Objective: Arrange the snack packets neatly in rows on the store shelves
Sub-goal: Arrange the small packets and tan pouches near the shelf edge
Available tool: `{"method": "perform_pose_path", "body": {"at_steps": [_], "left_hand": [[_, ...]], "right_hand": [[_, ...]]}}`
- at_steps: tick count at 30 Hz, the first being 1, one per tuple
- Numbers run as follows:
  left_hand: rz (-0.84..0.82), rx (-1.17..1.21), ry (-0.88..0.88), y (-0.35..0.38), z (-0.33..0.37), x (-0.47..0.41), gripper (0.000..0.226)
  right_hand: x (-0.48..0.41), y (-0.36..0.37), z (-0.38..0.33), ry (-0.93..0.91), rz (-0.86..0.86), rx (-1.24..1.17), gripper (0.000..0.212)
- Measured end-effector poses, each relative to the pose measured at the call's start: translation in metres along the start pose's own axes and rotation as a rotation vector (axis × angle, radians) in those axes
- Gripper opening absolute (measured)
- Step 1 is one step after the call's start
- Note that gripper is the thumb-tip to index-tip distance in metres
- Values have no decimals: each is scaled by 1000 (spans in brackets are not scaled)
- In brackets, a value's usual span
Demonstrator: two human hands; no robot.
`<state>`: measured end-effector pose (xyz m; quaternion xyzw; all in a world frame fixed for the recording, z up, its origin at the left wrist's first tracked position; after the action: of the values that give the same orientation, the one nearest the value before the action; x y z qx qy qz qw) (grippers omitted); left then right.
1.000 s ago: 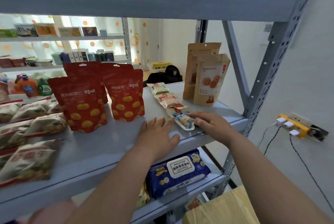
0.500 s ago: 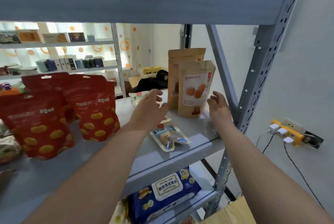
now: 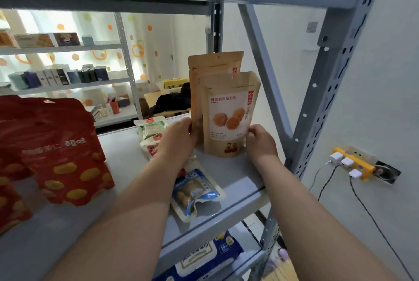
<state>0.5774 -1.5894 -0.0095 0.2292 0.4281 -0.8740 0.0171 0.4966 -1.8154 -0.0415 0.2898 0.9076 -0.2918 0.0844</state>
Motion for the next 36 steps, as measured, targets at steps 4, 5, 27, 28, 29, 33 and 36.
{"method": "perform_pose_path", "body": {"at_steps": [4, 5, 27, 28, 29, 33, 36], "left_hand": [[14, -11, 16, 1, 1, -1, 16], [12, -10, 22, 1, 2, 0, 16], [5, -218, -117, -44, -45, -1, 32], [-71, -254, -159, -39, -56, -1, 36], [-134, -256, -210, -34, -65, 0, 42], [-269, -322, -283, -19, -76, 4, 67], [-270, -296, -280, -17, -77, 4, 68]], "right_hand": [[-2, -1, 1, 7, 24, 27, 22], [-2, -1, 2, 6, 31, 30, 22], [44, -22, -8, 31, 175, 113, 35], [59, -21, -18, -64, 195, 179, 35], [73, -18, -31, -146, 193, 205, 33], [111, 32, -84, -302, -262, 162, 30], [131, 63, -102, -307, -666, 274, 64]]}}
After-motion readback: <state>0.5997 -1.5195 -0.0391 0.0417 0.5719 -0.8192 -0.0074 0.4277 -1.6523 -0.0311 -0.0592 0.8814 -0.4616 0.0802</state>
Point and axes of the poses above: each hand's wrist, its own x-axis away from the middle knuckle, its own y-axis out of the palm, z = x × y, the point moved 9 cm from there along -x, towards the middle knuckle, and after that the axes turned 7 degrees about -y, right-handed, at the moved point
